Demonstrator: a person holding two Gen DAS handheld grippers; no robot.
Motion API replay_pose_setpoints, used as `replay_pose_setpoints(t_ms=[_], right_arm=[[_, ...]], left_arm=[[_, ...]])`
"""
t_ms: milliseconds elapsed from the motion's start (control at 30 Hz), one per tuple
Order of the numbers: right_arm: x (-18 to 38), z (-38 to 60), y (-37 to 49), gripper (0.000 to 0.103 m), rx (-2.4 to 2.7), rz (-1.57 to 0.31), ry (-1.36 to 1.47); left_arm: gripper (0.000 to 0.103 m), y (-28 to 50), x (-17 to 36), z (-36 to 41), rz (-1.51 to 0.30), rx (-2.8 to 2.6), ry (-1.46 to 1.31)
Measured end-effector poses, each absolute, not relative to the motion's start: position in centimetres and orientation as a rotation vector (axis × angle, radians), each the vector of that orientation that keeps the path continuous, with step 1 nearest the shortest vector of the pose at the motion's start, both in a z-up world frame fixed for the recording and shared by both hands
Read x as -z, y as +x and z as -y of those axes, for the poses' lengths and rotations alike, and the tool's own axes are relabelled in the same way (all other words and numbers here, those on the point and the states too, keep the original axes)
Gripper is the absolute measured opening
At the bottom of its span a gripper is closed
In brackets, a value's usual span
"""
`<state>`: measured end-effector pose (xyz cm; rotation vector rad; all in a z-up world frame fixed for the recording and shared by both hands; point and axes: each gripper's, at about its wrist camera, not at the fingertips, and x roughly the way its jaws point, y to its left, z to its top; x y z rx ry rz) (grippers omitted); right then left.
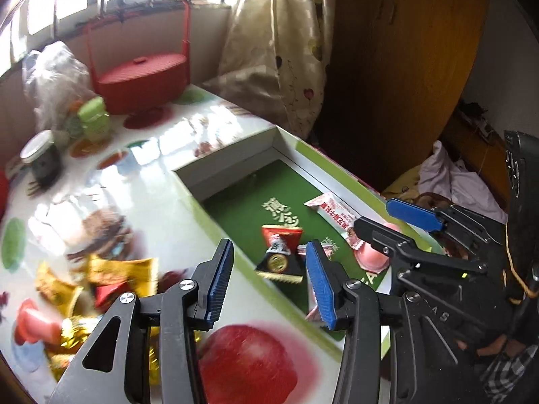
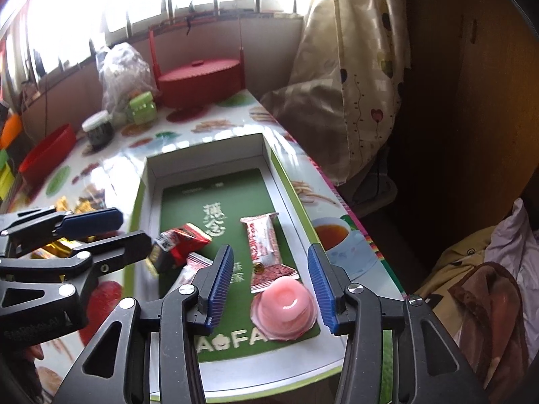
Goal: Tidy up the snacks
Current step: 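Move both open tools back toward the gold-wrapped bars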
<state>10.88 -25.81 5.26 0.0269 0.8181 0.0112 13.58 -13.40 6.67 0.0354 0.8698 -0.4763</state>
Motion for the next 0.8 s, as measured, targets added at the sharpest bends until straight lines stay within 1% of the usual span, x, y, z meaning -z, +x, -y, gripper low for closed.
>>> replay_pose_setpoints(t_ms=[400,800], right_arm=[[-8.4,21.6,8.1,0.045,-0.112,-0.715,0.035],[-8.7,15.7,7.7,0.046,-0.255,-0.706,0.0]], left_arm=[[0.046,9.9,-9.8,7.1,-0.763,0.365,0.014],[0.046,8.8,-9.9,1.5,-0.752,0.328,-0.007]])
